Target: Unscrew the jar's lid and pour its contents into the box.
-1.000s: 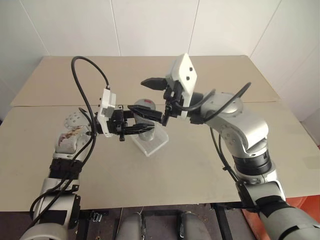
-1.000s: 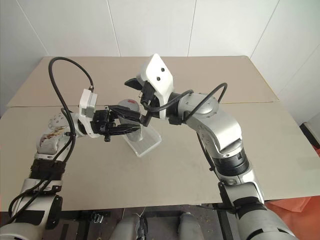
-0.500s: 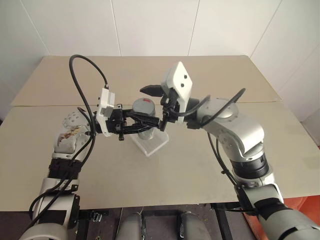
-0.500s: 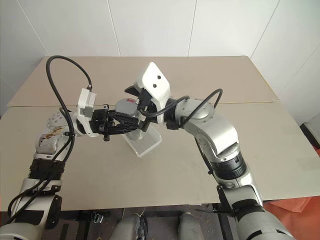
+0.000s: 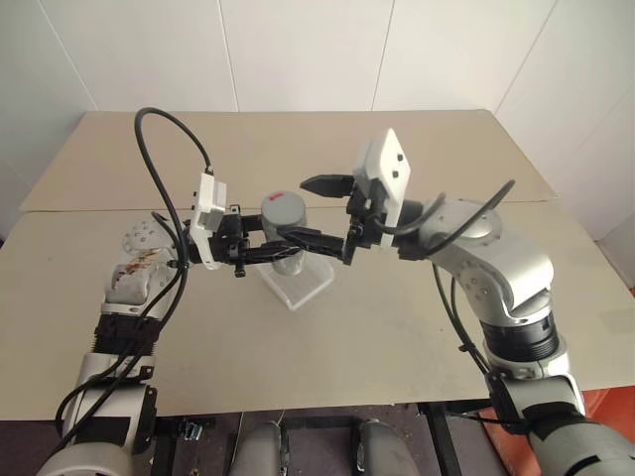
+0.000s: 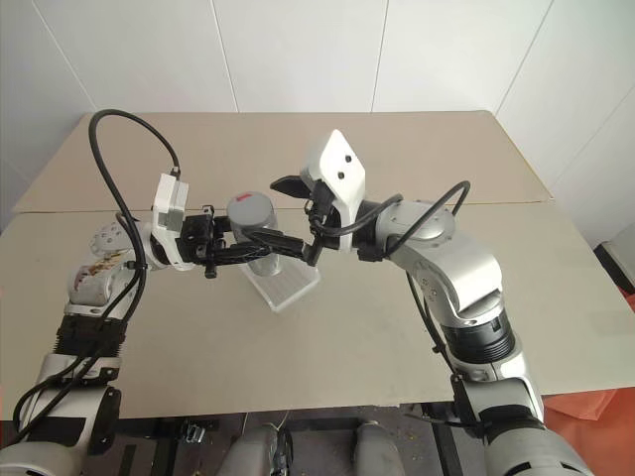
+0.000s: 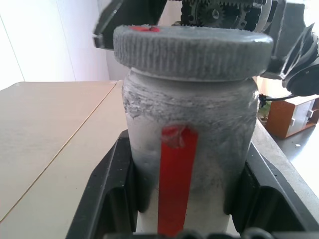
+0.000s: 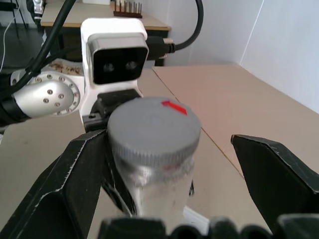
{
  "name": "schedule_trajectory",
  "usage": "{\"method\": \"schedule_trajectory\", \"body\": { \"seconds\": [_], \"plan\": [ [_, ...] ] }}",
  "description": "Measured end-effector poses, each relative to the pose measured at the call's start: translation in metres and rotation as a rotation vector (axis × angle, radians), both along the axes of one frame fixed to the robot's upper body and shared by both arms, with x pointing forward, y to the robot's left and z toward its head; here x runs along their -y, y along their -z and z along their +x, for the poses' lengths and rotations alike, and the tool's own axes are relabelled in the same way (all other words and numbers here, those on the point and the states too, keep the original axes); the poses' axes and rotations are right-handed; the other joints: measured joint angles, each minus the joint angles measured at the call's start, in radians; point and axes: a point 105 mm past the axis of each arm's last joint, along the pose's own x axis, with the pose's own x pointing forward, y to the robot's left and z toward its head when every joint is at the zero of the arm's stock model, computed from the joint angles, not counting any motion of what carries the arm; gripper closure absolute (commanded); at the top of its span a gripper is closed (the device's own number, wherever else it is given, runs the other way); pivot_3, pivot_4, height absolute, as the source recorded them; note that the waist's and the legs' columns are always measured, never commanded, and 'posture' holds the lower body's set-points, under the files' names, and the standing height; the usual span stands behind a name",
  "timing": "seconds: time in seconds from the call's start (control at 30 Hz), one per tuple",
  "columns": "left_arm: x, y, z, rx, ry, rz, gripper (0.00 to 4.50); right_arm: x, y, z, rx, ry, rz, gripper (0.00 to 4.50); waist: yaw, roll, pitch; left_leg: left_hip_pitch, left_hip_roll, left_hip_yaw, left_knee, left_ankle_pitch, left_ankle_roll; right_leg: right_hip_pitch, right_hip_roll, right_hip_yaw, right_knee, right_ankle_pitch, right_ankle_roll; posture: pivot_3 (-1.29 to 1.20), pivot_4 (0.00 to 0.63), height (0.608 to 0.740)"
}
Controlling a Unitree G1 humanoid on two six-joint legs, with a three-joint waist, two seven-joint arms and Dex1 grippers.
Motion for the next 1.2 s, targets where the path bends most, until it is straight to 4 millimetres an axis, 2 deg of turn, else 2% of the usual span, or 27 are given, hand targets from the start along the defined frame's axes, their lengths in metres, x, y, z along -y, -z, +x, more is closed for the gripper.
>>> {"method": "schedule_trajectory", "body": {
  "seconds": [0.17, 0.47, 0.73, 1.13, 1.17, 1.2],
  "plan": [
    [0.0, 0.001, -0.001, -0.001, 0.009, 0.003, 2.57, 0.008, 0.006, -0.001, -0.012, 0.012, -0.009, 0.02, 0.0, 0.0, 0.0, 0.0, 0.0, 0.0, 0.0, 0.0, 0.0, 0.0, 0.0, 0.0, 0.0, 0.0, 0.0, 0.0, 0.15, 0.74],
    [0.0, 0.002, -0.003, 0.0, 0.02, 0.006, 2.57, 0.008, 0.008, -0.017, -0.016, -0.093, -0.022, 0.02, 0.0, 0.0, 0.0, 0.0, 0.0, 0.0, 0.0, 0.0, 0.0, 0.0, 0.0, 0.0, -0.002, 0.0, 0.0, 0.0, 0.15, 0.74],
    [0.001, 0.002, -0.004, 0.001, 0.026, 0.006, 2.57, -0.013, -0.008, -0.018, 0.014, -0.088, 0.045, 0.02, -0.001, 0.0, 0.0, 0.0, 0.0, 0.0, 0.0, 0.0, 0.0, 0.0, 0.0, 0.0, 0.0, 0.0, 0.0, 0.0, 0.15, 0.74],
    [0.001, 0.002, -0.004, 0.006, 0.026, 0.006, 2.57, -0.025, 0.001, -0.01, -0.051, -0.063, 0.035, 0.02, 0.0, 0.0, 0.0, 0.0, 0.0, 0.0, 0.0, 0.0, 0.0, 0.0, 0.0, 0.0, 0.0, 0.0, 0.0, 0.0, 0.15, 0.74],
    [0.001, 0.002, -0.004, 0.01, 0.026, 0.005, 2.57, -0.025, 0.001, -0.01, -0.055, -0.066, 0.037, 0.37, 0.0, 0.0, 0.0, 0.0, 0.0, 0.0, 0.0, 0.0, 0.0, 0.0, 0.0, 0.0, 0.0, 0.0, 0.0, 0.0, 0.15, 0.74],
    [0.001, 0.002, -0.004, 0.01, 0.026, 0.005, 2.57, -0.026, 0.001, -0.01, -0.056, -0.067, 0.037, 0.54, 0.0, 0.0, 0.0, 0.0, 0.0, 0.0, 0.0, 0.0, 0.0, 0.0, 0.0, 0.0, 0.0, 0.0, 0.0, 0.0, 0.15, 0.74]
  ]
}}
